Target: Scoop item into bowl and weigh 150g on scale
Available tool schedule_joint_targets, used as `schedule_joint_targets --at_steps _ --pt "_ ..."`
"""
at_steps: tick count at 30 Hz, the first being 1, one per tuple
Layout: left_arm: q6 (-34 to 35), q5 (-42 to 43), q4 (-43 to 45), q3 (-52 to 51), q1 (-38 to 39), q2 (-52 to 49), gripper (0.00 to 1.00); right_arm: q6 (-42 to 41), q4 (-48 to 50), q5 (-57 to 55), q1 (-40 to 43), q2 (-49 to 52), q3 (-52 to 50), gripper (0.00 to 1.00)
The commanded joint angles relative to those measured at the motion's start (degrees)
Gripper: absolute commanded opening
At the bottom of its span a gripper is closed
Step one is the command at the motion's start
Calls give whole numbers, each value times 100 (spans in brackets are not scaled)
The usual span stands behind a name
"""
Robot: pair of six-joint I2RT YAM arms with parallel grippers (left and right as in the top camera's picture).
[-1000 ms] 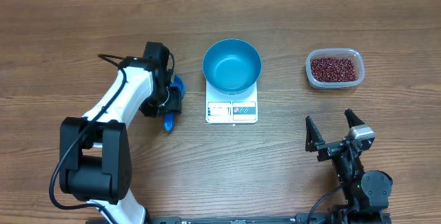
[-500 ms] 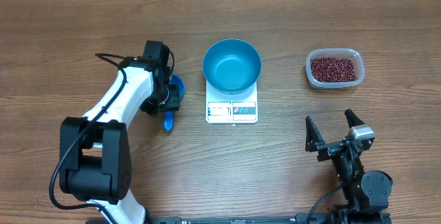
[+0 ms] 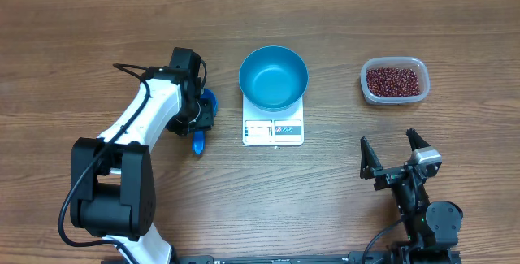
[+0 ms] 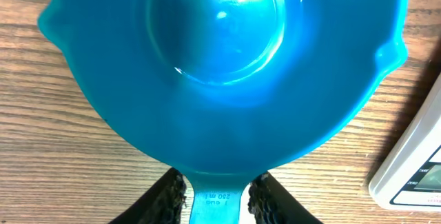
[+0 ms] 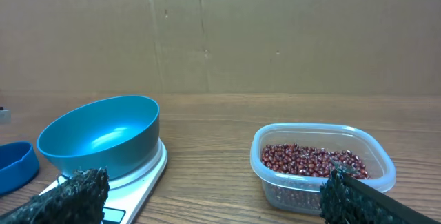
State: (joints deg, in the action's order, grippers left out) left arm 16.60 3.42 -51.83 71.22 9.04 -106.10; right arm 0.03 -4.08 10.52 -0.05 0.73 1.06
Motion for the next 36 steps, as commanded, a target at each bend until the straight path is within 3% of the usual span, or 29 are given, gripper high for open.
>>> schedule_joint_targets --at_steps 1,15,36 --pt "190 63 13 -70 55 -52 34 0 28 -17 -20 -57 -61 100" --pt "190 61 267 -70 55 -52 35 0 28 -17 -20 -57 -61 100" --pt "1067 42 431 -70 55 -52 31 2 28 -17 -20 -57 -61 100"
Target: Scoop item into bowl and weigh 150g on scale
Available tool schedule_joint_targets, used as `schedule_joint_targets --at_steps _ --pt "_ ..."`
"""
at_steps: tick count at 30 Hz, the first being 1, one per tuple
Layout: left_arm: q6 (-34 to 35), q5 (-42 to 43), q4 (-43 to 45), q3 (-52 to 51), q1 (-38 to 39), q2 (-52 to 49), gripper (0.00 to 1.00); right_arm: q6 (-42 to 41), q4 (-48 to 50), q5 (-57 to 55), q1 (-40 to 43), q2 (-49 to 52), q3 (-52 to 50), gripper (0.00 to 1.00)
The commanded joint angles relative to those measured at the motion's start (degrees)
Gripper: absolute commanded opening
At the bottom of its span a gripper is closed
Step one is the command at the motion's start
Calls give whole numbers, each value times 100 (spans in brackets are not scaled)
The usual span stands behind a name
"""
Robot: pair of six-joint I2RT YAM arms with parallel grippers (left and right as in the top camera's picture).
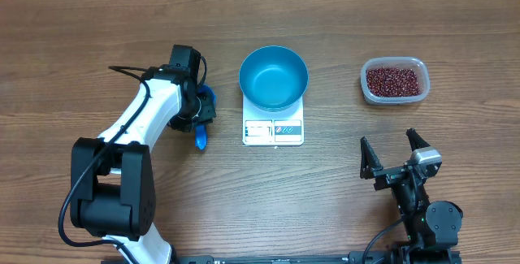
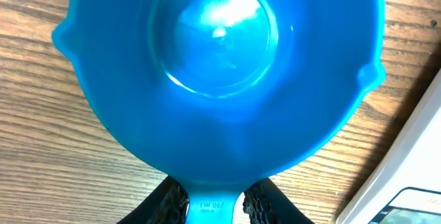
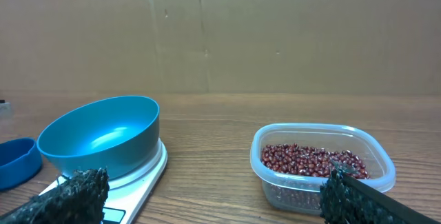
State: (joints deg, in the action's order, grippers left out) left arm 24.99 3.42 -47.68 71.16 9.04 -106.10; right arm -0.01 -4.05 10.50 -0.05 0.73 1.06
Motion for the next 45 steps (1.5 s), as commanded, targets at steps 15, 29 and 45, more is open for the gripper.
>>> schedule_joint_targets --at_steps 15,29,45 --pt "201 44 -7 -66 55 -52 25 4 26 -15 -20 -57 -61 100" --pt "201 46 -9 -66 105 -52 38 7 26 -15 -22 -57 -61 100" --pt "205 44 42 -55 105 -50 15 7 26 -15 -20 -57 -61 100"
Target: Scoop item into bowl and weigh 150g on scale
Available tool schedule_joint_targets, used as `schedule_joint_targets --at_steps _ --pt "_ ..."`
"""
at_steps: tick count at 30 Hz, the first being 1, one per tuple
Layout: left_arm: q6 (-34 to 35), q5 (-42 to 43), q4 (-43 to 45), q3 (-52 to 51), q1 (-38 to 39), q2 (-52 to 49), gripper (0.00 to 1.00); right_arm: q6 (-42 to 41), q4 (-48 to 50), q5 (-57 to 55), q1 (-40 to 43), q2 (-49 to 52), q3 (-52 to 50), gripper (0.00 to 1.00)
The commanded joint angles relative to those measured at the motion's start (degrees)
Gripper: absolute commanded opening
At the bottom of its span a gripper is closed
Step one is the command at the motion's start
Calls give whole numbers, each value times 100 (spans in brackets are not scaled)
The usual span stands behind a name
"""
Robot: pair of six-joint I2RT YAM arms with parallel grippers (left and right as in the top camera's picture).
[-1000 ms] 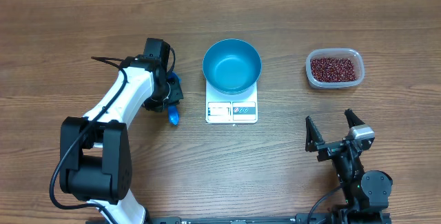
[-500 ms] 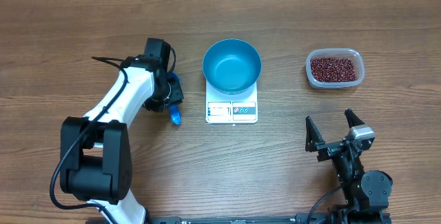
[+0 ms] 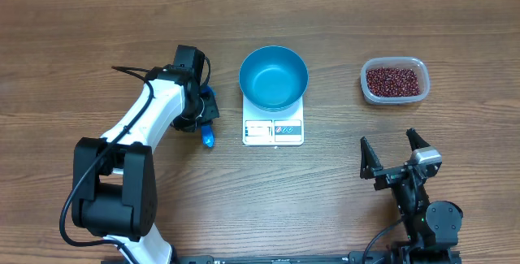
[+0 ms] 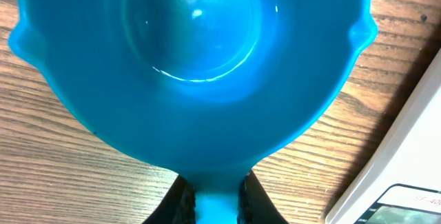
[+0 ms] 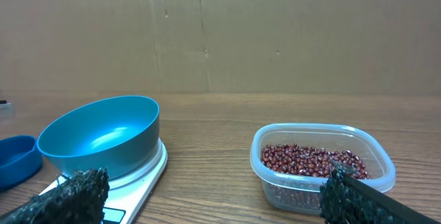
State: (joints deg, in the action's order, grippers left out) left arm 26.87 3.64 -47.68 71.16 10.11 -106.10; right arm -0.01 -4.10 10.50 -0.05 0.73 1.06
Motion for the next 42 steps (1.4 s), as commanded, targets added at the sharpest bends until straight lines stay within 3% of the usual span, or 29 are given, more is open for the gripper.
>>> schedule_joint_targets --at_steps 1,4,7,9,20,21,23,25,33,36,42 --pt "17 24 59 -55 -2 -50 18 4 31 -15 -20 -57 -61 100" --pt "15 24 68 -55 -2 -50 24 7 31 -15 -22 -57 -61 100" --pt "15 24 66 -55 -2 -50 42 4 31 -15 -20 -57 -61 100" --pt "15 24 66 -55 -2 -50 49 7 31 -15 -20 -57 -61 100" --pt "-42 76 33 -55 11 -50 42 4 31 -15 -20 -57 -61 100" --pt "-155 50 26 -55 9 -50 47 7 31 -15 -20 -57 -61 100" --pt "-332 -160 28 -55 -13 -50 71 7 31 -15 -20 -57 -61 100" --pt "-334 -170 42 -55 -46 -50 75 7 31 -15 -22 -57 -61 100" --pt "-612 76 101 -55 -44 -50 75 7 31 -15 -20 -57 -61 100" --pt "-599 11 105 -55 -76 -50 69 7 31 -15 -20 -57 -61 100" --pt "175 -256 9 -55 -275 -50 72 7 31 -15 -22 -57 -61 100"
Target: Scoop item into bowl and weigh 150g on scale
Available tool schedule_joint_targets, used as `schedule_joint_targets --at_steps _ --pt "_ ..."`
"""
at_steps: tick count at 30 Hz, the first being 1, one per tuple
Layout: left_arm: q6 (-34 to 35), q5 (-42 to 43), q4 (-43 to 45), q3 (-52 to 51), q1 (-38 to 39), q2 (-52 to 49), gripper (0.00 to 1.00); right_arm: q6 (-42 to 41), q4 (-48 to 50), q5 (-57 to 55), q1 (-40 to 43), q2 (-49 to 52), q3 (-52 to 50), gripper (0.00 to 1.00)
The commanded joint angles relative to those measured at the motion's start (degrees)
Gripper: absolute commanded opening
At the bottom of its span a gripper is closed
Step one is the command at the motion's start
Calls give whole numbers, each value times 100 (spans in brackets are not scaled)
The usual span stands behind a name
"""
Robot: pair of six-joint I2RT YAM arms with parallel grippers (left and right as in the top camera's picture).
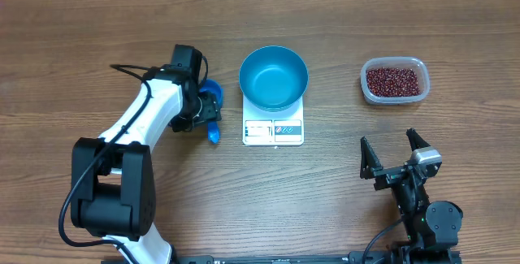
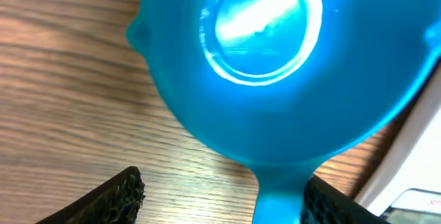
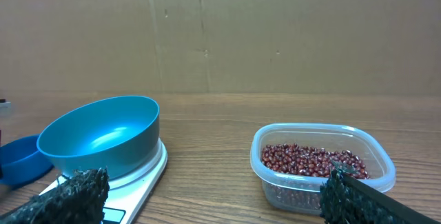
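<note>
A blue measuring scoop (image 1: 210,106) lies on the table left of the white scale (image 1: 273,132), its handle (image 2: 279,198) pointing toward the near edge. My left gripper (image 2: 224,184) is open wide over that handle, which lies just beside the right finger (image 2: 337,203), not clamped. The empty blue bowl (image 1: 273,77) stands on the scale. Red beans fill a clear plastic tub (image 1: 394,81) at the far right. My right gripper (image 1: 394,160) stays open near the front edge, holding nothing; it faces the bowl (image 3: 100,136) and the tub (image 3: 320,163).
The scale's corner (image 2: 417,182) sits close to the right of the scoop. Bare wooden tabletop (image 1: 325,183) stretches between the scale and the right arm. A brown cardboard wall (image 3: 220,31) closes off the far side.
My left gripper, then shut on the scoop handle, is now open wide and has let it go. The scoop lies slightly farther right, nearer the scale. The right arm is unchanged.
The left jaws first stood on either side of the scoop handle, slightly apart, and stayed so at the second moment. Then they were shut on the handle. Now they are open, with the scoop turned a little and shifted toward the scale. The right arm never moved.
</note>
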State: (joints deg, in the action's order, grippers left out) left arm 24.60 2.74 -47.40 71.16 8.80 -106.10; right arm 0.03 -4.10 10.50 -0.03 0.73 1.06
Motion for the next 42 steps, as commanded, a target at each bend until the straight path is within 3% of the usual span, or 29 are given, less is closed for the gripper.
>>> schedule_joint_targets --at_steps 1,4,10,14,24,29,33,42 --pt "437 -160 -31 -55 -179 -50 72 0 31 -15 -24 -57 -61 100" --pt "509 -79 -48 -55 -249 -50 72 2 31 -15 -22 -57 -61 100" --pt "365 411 28 -55 -332 -50 90 0 31 -15 -22 -57 -61 100" --pt "367 411 31 -55 -334 -50 95 0 31 -15 -24 -57 -61 100" --pt "372 236 83 -55 -334 -50 49 0 31 -15 -22 -57 -61 100" --pt "374 243 144 -55 -334 -50 45 0 31 -15 -22 -57 -61 100" --pt "374 243 142 -55 -334 -50 30 0 31 -15 -22 -57 -61 100" --pt "396 323 186 -17 -334 -48 19 0 31 -15 -22 -57 -61 100"
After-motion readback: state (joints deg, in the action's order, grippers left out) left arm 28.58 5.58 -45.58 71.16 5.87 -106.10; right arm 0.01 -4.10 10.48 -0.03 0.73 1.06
